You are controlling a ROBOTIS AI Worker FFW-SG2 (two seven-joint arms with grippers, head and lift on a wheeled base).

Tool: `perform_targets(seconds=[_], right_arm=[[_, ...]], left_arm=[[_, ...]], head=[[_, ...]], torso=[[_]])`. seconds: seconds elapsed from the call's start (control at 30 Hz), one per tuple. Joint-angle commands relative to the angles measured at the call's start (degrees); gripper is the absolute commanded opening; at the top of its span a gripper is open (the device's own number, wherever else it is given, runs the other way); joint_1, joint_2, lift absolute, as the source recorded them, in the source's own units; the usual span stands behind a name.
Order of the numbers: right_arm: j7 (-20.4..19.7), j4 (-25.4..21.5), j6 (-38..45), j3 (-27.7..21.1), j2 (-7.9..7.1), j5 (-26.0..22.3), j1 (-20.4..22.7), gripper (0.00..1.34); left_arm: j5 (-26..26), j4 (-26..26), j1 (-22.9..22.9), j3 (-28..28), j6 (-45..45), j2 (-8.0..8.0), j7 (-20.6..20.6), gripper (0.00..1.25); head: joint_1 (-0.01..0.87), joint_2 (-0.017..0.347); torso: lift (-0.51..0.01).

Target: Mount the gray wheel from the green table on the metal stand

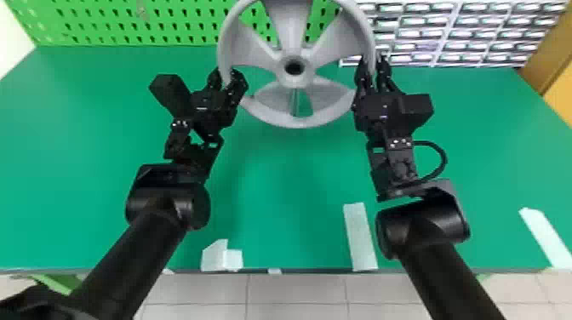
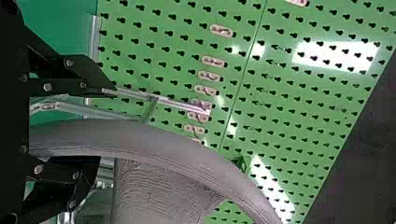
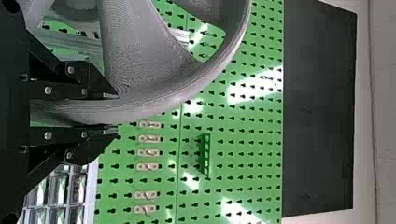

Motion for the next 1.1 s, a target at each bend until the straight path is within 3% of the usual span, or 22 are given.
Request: perform_targets(seconds=[0.0,1.07], right_arm=[[0.0,1.0,0.0,0.3,0.04,0.0,-0.4,0.28],[-1.1,7.4,-0.2,1.1,0.04,1.7,-3.9,0.28]], left_arm=[[-0.4,0.7,0.0,0.4,0.0,-0.06,0.0,0.36],[-1.9,9.2,-2.8,0.6,-3.5,-1.29,-0.6,0.36]], head=[[0.868,0.052],[0.868,0.052]], torso=[[-0.093],[-0.093]])
